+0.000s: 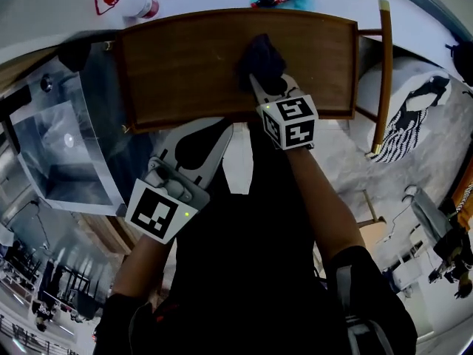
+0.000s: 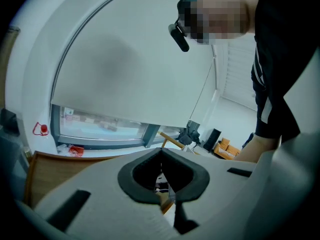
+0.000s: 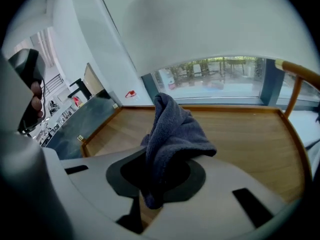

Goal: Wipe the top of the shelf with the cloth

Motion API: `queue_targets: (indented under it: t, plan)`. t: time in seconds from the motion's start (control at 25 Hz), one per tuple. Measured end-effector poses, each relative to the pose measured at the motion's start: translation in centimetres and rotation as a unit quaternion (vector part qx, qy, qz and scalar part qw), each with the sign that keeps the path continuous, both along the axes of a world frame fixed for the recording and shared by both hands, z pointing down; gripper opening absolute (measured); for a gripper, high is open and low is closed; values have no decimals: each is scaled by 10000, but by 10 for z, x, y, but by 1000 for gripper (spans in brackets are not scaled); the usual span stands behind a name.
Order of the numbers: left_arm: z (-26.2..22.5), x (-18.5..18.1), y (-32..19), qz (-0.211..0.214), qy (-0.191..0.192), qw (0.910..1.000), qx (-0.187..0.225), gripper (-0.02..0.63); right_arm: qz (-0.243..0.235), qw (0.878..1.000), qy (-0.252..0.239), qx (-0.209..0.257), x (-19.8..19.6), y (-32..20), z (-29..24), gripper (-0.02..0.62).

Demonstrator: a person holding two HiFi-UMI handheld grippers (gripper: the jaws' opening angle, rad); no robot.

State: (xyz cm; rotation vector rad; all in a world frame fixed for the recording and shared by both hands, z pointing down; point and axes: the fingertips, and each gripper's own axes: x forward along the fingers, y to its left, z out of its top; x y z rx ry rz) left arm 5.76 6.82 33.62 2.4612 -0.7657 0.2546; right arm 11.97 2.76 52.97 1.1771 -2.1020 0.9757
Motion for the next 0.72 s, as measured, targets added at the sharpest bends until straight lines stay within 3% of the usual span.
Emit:
queue_targets:
  t: [0.4,0.72]
  plan:
    - [14,-126,8,-820,-51,9966,-79,18,-1055,9941,-233,-94,-156,20,4,52]
    - [20,-191,22,-1292,-10,9915,-118,18,-1727,9842,-325,-236,-242,46,8,51]
